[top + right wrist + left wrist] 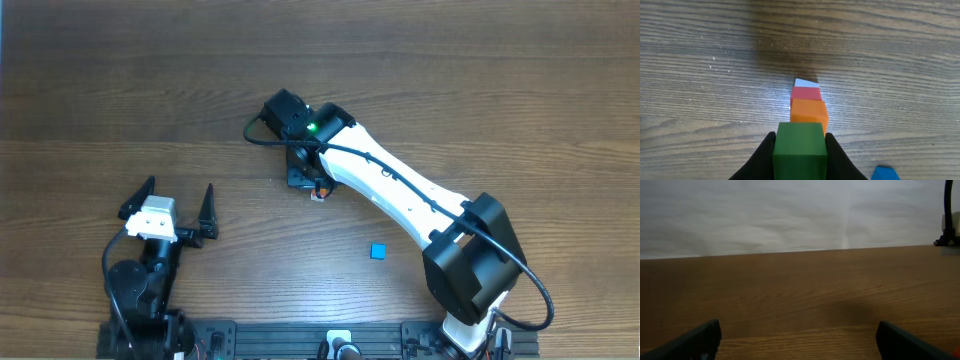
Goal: Stack Cubes
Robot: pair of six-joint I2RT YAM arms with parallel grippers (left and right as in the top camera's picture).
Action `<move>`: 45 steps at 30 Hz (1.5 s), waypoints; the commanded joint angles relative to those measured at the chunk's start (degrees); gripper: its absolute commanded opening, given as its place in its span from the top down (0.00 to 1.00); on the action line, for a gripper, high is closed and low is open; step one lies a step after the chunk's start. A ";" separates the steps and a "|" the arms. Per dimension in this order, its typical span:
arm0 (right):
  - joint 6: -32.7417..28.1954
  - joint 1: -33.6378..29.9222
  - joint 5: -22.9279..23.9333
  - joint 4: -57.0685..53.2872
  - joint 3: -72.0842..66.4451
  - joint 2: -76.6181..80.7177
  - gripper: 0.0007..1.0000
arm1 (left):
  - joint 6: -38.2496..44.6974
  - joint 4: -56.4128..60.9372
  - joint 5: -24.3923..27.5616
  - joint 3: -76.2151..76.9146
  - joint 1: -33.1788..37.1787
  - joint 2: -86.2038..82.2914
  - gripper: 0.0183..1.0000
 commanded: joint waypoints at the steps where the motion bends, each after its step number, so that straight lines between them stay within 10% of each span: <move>1: 0.35 -0.24 1.16 0.59 -0.70 1.20 0.99 | 0.81 0.09 0.52 -0.33 0.39 -0.35 0.00; 20: 0.35 -0.55 1.16 0.81 -0.72 2.49 0.96 | 0.81 0.09 0.50 -0.33 0.42 -0.35 0.00; 36: 0.35 -0.55 1.16 0.79 -0.72 2.51 0.05 | 0.83 0.09 0.52 -0.33 0.42 -0.35 0.00; 45: -1.79 0.02 2.91 -1.07 -0.33 -3.30 0.01 | 0.83 0.09 0.50 -0.33 0.39 -0.35 0.00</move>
